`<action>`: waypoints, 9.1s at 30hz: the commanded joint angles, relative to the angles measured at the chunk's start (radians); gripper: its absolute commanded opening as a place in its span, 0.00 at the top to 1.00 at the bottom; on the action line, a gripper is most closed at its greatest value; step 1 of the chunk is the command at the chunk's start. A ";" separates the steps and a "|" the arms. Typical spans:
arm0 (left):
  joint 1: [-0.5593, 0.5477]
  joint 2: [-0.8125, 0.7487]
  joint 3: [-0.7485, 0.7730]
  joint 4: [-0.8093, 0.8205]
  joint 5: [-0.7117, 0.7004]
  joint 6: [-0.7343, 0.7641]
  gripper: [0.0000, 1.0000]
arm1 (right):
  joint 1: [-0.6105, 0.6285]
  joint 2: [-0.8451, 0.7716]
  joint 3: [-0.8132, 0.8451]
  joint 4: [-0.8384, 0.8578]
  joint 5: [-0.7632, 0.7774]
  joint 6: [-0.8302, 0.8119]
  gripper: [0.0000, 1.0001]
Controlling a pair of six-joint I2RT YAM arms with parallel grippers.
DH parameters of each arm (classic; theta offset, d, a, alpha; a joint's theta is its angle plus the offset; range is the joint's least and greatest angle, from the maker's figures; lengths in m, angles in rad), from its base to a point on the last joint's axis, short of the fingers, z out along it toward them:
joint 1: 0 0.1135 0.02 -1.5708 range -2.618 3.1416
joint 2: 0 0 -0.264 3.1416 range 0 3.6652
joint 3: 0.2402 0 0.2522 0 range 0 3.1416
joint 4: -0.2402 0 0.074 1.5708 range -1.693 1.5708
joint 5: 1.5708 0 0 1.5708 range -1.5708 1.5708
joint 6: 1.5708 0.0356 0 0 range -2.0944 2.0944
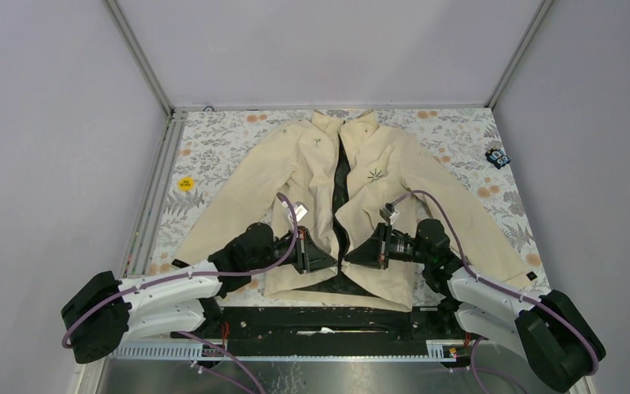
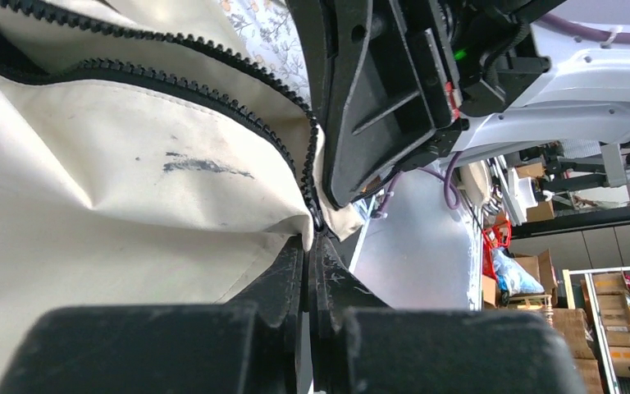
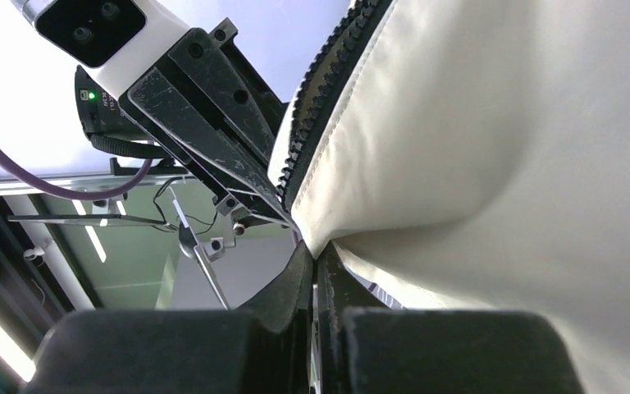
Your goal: Zip up the jacket
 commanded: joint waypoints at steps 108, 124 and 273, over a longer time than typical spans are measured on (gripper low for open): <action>0.130 0.105 -0.102 0.172 0.332 -0.345 1.00 | 1.191 0.061 0.006 0.094 1.287 -2.480 0.47; 0.130 0.102 -0.102 0.181 0.339 -0.351 1.00 | 1.190 0.149 0.022 0.137 1.259 -2.474 0.60; 0.130 0.041 -0.185 0.104 0.338 -0.311 1.00 | 0.189 0.237 0.093 -0.018 -0.055 -0.849 0.66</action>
